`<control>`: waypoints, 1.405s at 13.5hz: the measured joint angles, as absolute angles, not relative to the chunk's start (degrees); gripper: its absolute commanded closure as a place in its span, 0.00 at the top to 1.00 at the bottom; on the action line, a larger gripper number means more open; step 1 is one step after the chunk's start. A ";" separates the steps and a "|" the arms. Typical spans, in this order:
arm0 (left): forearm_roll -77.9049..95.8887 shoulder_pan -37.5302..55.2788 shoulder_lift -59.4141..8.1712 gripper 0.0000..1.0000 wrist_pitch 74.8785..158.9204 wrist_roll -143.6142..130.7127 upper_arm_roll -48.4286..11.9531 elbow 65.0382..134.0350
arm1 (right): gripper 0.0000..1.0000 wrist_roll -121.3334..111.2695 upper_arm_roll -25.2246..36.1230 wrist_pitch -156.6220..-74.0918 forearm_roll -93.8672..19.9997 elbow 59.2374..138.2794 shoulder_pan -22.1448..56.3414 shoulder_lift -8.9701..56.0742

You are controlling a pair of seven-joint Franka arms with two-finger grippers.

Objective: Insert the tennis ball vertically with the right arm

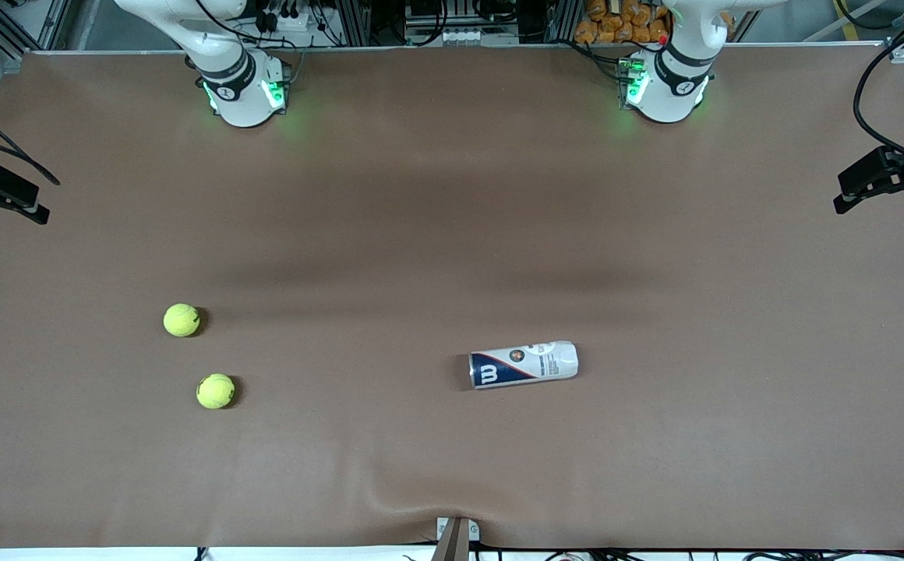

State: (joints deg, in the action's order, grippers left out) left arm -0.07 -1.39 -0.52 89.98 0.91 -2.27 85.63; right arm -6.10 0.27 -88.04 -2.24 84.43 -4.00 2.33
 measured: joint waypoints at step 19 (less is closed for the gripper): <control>-0.07 -0.86 -1.81 1.00 89.95 0.07 -2.90 84.89 | 1.00 -6.11 0.56 -87.19 -0.64 84.43 -3.03 2.38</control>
